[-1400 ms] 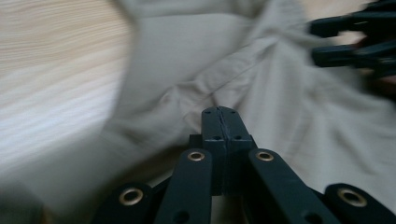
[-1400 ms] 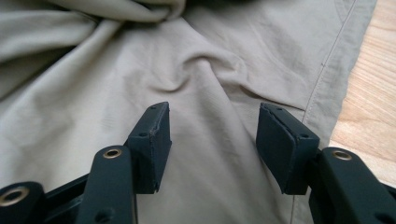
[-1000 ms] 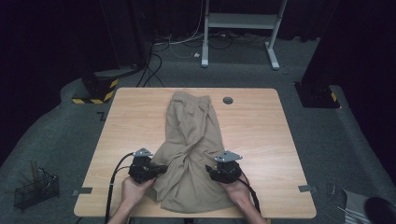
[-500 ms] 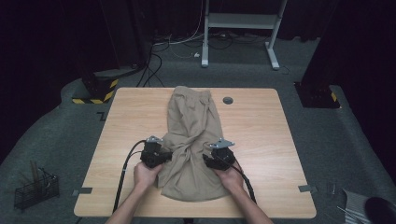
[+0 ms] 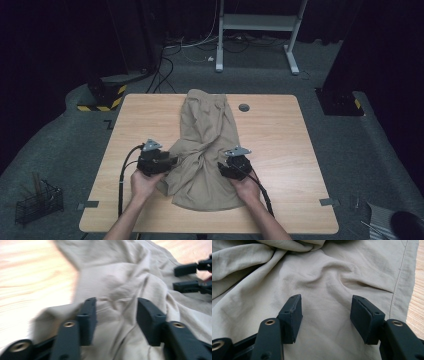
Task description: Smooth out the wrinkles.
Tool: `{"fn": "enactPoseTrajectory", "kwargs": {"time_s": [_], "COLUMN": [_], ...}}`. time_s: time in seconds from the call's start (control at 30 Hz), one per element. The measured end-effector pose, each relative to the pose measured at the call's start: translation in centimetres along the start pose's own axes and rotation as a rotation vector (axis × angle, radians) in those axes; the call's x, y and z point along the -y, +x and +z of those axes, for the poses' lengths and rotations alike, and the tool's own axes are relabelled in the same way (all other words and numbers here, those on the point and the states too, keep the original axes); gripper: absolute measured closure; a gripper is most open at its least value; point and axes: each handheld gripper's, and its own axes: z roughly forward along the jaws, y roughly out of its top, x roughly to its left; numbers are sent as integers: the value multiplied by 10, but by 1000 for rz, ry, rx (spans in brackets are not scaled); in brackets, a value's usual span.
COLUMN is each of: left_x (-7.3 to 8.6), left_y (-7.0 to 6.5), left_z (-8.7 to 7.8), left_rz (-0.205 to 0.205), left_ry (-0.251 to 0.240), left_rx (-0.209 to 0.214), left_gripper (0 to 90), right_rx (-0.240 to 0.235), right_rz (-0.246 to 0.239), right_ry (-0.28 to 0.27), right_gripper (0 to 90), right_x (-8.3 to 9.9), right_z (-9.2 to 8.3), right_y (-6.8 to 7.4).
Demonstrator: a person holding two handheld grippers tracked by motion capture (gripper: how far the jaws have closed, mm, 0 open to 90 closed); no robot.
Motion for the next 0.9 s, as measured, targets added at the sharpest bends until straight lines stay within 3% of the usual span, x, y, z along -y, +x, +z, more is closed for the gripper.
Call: {"fn": "enactPoseTrajectory", "kwargs": {"time_s": [0.17,0.43,0.53,0.73,0.83,0.9], "left_x": [8,15,15,17,18,17], "left_y": [18,27,26,23,22,18], "left_z": [-8,16,27,30,27,21], "left_rz": [-42,-78,-83,-66,-62,-43], "left_ry": [21,91,135,154,158,132], "left_rx": [-10,-4,-6,19,32,39], "left_gripper": [394,390,512,856,895,895], "right_rx": [1,4,6,7,6,6], "right_rz": [0,-2,-1,-5,-4,-3], "right_ry": [0,-1,-1,-1,-3,-3], "right_gripper": [426,426,427,426,427,426], "right_x": [0,0,0,0,0,0], "right_z": [0,0,0,0,0,0], "right_y": [0,1,2,2,2,2]}}
